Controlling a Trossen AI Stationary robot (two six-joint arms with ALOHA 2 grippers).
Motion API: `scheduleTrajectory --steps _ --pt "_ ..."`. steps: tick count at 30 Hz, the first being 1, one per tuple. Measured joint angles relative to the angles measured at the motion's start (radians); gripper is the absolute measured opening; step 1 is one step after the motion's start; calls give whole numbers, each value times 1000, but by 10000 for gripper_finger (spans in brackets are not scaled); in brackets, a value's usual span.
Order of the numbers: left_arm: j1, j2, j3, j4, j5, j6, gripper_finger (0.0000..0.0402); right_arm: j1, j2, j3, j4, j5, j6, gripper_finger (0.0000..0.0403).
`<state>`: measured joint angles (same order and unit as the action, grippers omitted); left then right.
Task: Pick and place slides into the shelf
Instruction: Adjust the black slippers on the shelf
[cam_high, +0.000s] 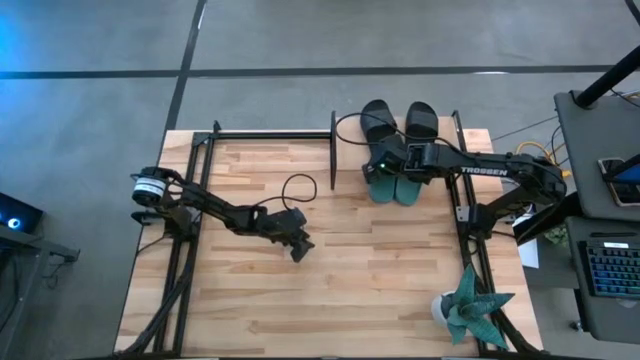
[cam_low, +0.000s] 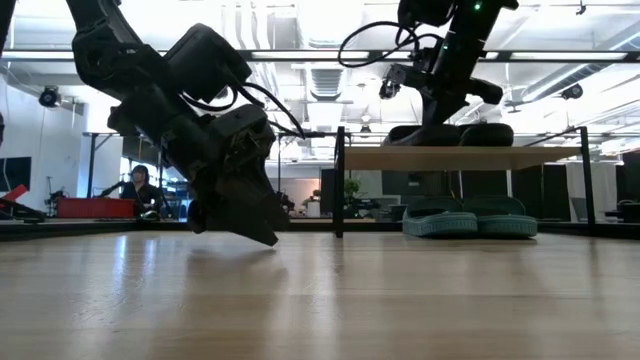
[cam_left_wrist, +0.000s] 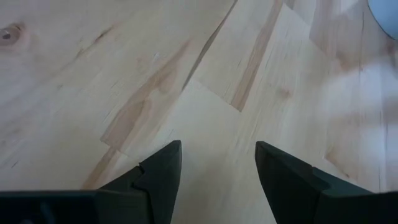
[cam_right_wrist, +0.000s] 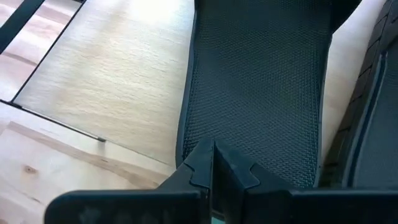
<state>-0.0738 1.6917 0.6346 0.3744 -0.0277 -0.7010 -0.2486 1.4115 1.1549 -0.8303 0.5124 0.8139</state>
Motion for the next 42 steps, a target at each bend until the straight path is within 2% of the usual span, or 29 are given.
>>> scheduleTrajectory --steps 14,19,24,28,32,35,42 --pt "0 -30 4 -20 -1 9 191 30 2 0 2 -16 -6 8" --pt "2 -187 5 -170 11 103 191 31 -1 0 3 -15 -4 8" --pt "4 -391 0 -358 -107 173 191 31 3 0 5 -15 -11 8" --pt "7 -508 -2 -453 -172 185 191 37 -3 0 9 6 -10 8" --pt "7 -580 -2 -516 -189 185 191 54 -48 16 -22 45 -11 8" --pt "7 -616 -2 -558 -190 184 191 60 -88 35 -110 77 5 8" --pt "7 -668 -2 -644 -219 183 191 52 -165 12 -371 91 198 8"
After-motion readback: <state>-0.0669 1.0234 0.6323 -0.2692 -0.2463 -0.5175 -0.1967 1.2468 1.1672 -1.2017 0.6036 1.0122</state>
